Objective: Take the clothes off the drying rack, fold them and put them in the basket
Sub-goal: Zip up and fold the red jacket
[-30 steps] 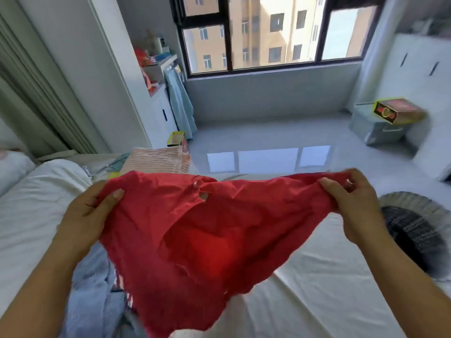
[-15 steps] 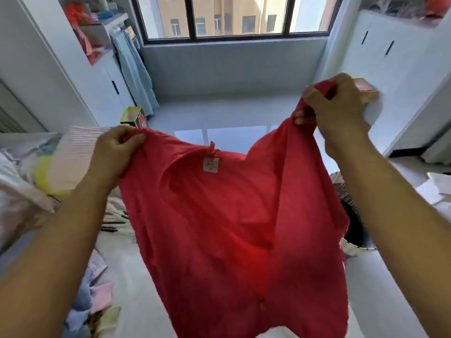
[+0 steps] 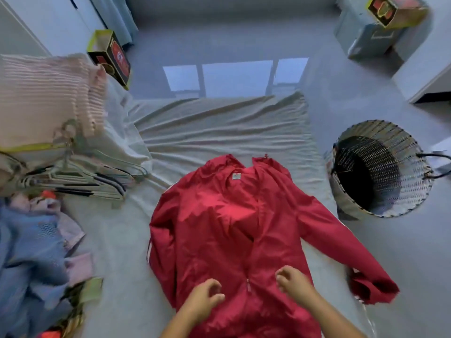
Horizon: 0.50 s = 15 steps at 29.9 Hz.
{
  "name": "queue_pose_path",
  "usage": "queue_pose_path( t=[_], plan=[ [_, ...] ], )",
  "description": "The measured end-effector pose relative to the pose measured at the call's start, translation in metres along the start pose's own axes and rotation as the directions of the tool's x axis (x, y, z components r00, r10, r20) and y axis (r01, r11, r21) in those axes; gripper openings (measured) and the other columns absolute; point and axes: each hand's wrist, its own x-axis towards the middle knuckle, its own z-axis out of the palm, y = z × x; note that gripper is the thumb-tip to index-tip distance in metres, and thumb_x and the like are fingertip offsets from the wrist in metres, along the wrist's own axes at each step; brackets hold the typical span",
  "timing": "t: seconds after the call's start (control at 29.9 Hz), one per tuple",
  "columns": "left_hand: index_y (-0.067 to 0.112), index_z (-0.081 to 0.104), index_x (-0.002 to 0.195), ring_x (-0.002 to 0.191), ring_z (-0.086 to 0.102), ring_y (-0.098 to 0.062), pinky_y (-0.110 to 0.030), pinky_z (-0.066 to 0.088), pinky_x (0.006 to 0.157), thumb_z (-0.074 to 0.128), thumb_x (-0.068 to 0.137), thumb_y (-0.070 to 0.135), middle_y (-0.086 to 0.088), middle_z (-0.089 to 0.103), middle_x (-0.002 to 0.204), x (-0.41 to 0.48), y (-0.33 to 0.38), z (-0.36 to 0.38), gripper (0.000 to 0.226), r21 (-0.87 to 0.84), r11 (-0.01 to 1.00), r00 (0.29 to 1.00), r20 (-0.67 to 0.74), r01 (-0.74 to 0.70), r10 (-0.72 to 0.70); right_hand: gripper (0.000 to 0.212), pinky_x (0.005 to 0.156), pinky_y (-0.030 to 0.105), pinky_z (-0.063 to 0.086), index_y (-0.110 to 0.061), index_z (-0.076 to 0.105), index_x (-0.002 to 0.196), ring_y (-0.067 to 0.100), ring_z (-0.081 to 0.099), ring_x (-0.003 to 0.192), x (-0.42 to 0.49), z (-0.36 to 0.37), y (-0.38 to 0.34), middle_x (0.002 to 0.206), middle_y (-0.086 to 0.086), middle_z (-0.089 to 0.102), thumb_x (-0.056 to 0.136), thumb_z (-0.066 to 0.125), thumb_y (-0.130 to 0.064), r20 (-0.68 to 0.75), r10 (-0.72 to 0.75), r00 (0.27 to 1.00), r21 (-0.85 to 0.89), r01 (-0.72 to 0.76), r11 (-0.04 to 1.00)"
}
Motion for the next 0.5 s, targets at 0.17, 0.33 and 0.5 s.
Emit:
queue_pose_path(
  t=[0.17,0.33,0.5],
  plan=[
    [0.023,0.057,0.092,0.087,0.056,-0.008,-0.01,0.041,0.075,0.062,0.085,0.01,0.003,0.063,0.093,0.021,-0.014,0.057,0.016,-0.231,0.967,0.992,-0.044,0.105,-0.118,0.029,0.067,0.027,0.045,-0.029,0.05,0.066,0.015,0.057,0.067,0.029,0.057,0.014,0.063,-0.009,0.056,0.087,0.053,-0.009,0.084,0.029,0.996,-0.05,-0.025,0.998],
    [0.031,0.056,0.085,0.067,0.055,0.008,-0.02,0.046,0.074,0.063,0.081,0.017,0.008,0.063,0.084,0.047,-0.027,0.083,0.017,-0.29,0.95,0.989,-0.062,0.113,-0.137,0.01,0.086,0.04,0.051,-0.02,0.054,0.086,0.027,0.064,0.089,0.058,0.106,0.02,0.087,0.007,0.061,0.088,0.06,-0.028,0.114,0.157,0.981,-0.063,-0.151,0.987],
    [0.029,0.059,0.08,0.066,0.056,0.007,-0.017,0.045,0.074,0.061,0.082,0.001,0.004,0.065,0.081,0.06,-0.049,0.097,0.028,-0.29,0.944,0.977,-0.1,0.154,-0.19,0.031,0.085,0.031,0.044,-0.014,0.047,0.11,0.026,0.057,0.114,0.07,0.116,0.006,0.121,0.006,0.058,0.092,0.05,-0.039,0.029,0.138,0.99,-0.326,-0.122,0.938]
  ],
)
